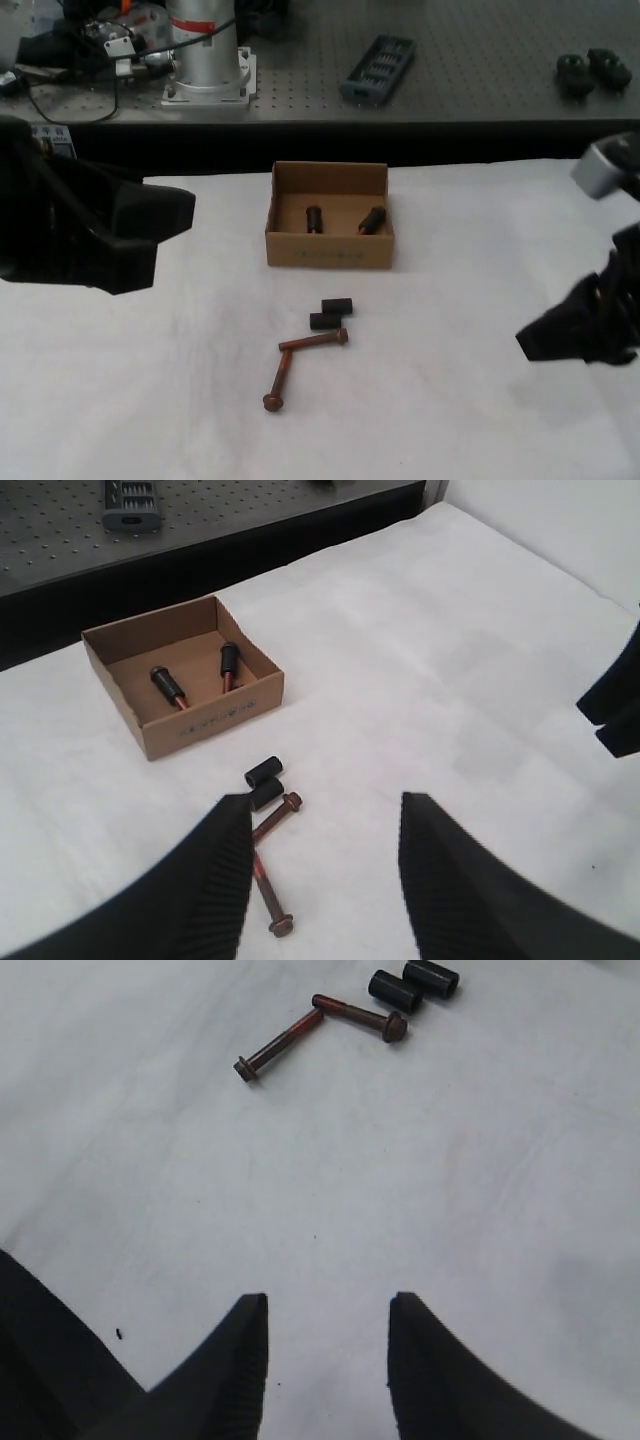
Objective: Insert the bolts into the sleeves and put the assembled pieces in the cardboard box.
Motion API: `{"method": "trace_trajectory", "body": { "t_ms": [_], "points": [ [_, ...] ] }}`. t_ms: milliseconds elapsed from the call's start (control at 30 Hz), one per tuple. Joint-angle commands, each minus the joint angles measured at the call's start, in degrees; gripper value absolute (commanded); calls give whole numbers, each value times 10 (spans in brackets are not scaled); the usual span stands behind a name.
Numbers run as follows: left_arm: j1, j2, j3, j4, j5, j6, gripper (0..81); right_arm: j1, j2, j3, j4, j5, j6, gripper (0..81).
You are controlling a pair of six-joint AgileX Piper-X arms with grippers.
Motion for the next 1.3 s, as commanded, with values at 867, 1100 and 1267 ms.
{"method": "trace_trajectory", "body": {
  "t_ms": [867, 1100, 1267],
  "points": [
    [0, 293, -4, -65, -4, 304, 337, 1, -22, 14, -39, -3, 1, 301],
    [-1, 405, -24, -153, 46, 304, 337, 1, -22, 14, -39, -3, 1, 301],
    [-9, 432, -61, -144, 48, 304, 337, 1, -22, 14, -38, -3, 0, 301]
  ]
}}
